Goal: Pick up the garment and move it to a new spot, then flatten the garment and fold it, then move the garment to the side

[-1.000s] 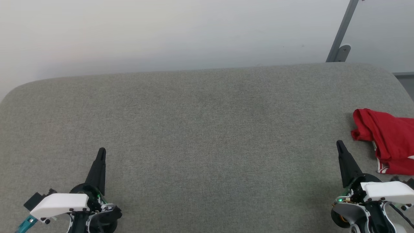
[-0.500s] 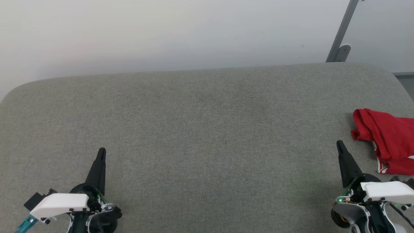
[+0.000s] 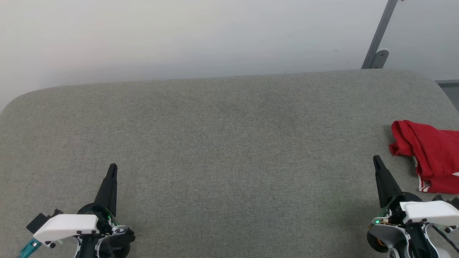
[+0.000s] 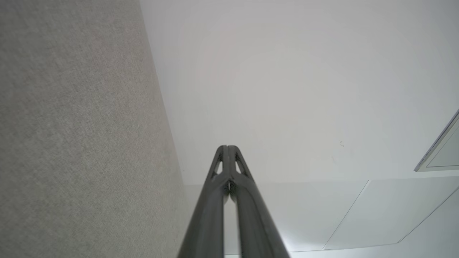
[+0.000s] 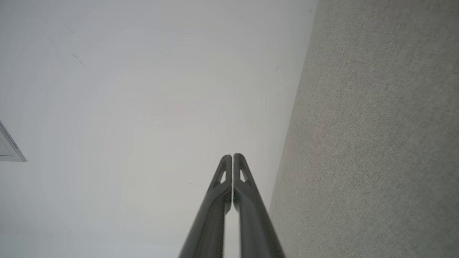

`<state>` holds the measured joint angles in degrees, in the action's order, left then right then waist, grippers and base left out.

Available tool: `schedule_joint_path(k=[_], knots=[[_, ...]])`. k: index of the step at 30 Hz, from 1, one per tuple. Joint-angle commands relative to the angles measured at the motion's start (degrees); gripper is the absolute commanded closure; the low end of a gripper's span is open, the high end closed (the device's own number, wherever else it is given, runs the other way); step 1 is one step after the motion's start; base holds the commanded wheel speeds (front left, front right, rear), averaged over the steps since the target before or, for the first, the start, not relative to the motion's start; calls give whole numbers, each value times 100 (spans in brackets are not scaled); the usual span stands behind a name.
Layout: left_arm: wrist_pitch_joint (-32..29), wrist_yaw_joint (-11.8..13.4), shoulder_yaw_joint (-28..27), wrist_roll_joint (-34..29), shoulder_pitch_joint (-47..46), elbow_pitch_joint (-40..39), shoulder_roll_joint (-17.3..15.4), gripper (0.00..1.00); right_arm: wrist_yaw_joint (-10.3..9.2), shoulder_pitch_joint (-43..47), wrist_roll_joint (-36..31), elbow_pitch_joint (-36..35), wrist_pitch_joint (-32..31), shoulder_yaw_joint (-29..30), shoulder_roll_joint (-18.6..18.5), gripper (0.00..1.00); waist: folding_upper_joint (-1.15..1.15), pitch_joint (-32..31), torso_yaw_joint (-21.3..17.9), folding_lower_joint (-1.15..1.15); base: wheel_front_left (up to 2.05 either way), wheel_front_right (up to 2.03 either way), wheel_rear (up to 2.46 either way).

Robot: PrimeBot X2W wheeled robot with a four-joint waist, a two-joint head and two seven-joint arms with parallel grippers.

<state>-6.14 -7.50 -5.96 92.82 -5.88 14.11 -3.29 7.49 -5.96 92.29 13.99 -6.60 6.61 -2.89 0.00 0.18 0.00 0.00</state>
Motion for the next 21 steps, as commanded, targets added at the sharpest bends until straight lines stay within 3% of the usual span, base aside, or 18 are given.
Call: schedule_joint_path(k=[1,21], knots=[[-23,2,-22,-4,-67,-3,16,100,-1,-49,16,13,-7,2,10,100,0,0,0,0,0,0,0],[-29,2,-35,-20,-69,-2,24,100,0,-50,15,13,-8,0,11,100,0,0,0,0,0,0,0]])
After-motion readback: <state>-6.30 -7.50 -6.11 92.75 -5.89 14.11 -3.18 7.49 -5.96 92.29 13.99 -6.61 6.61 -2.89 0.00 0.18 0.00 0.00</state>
